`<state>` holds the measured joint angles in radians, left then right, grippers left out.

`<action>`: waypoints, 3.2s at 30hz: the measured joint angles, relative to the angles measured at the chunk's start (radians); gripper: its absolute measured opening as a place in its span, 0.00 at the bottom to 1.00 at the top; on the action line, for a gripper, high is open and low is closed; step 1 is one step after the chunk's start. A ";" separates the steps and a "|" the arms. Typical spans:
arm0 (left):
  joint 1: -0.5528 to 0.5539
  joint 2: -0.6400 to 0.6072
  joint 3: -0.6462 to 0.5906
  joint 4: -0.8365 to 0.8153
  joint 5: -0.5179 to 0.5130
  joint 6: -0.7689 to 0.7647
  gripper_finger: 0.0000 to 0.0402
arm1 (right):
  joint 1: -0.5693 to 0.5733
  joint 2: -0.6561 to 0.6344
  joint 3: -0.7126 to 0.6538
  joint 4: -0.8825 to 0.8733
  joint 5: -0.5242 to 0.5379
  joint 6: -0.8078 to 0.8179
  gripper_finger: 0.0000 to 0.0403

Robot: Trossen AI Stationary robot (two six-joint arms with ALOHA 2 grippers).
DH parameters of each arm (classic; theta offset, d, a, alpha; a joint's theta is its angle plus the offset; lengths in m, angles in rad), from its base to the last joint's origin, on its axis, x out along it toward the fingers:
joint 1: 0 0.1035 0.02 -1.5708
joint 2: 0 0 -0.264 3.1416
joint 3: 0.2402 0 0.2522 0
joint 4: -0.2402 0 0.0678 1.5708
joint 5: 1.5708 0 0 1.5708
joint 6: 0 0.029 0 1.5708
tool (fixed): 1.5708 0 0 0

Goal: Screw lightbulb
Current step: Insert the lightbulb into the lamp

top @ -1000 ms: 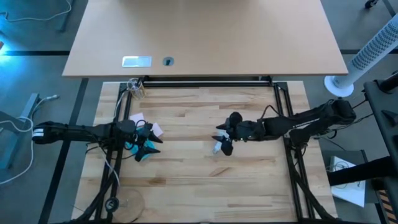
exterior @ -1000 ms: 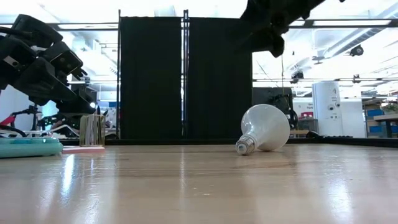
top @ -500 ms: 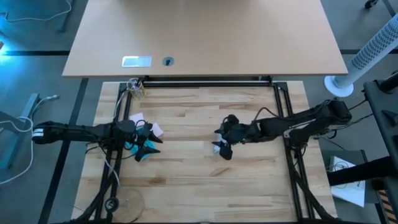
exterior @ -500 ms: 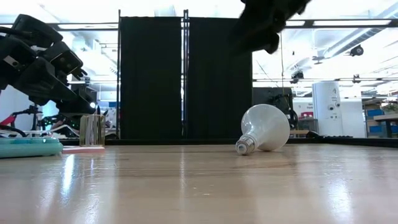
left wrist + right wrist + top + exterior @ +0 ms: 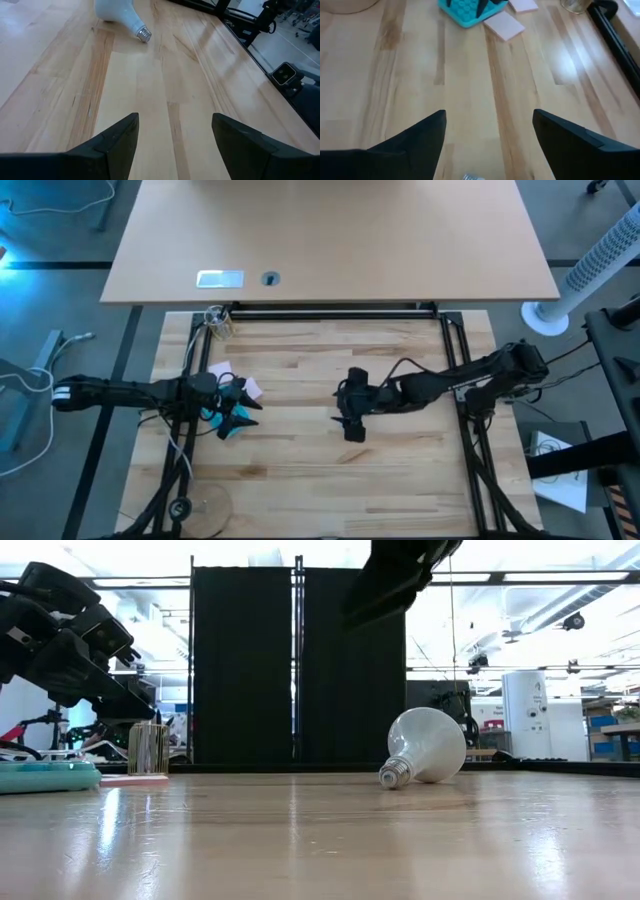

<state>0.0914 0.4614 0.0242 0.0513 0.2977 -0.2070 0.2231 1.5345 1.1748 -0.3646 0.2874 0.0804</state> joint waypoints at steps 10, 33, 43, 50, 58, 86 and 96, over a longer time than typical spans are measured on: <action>0.000 0.004 0.000 0.016 0.000 0.000 0.61 | 0.092 -0.035 -0.003 -0.068 0.002 0.048 0.65; -0.001 0.020 0.000 0.184 -0.023 0.440 0.61 | 0.132 -0.050 0.199 -0.197 0.027 -0.105 0.65; -0.001 0.069 0.000 0.916 -0.014 -0.249 0.61 | 0.099 -0.053 0.204 -0.217 0.031 -0.133 0.60; -0.003 0.102 0.001 1.063 0.039 -0.247 0.61 | 0.085 -0.053 0.204 -0.215 0.030 -0.138 0.58; -0.003 0.183 0.040 1.140 0.008 -0.279 0.61 | 0.083 -0.053 0.204 -0.254 0.028 -0.152 0.59; -0.013 0.445 0.836 -0.356 -0.149 -0.039 0.61 | 0.125 -0.045 0.027 -0.229 0.021 0.188 0.87; 0.039 0.569 0.943 -0.635 -0.333 -0.053 0.61 | 0.123 -0.048 -0.035 -0.099 0.020 0.082 0.87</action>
<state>0.1306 1.0308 0.9667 -0.5836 -0.0355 -0.2595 0.3466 1.4868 1.1398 -0.4641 0.3078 0.1629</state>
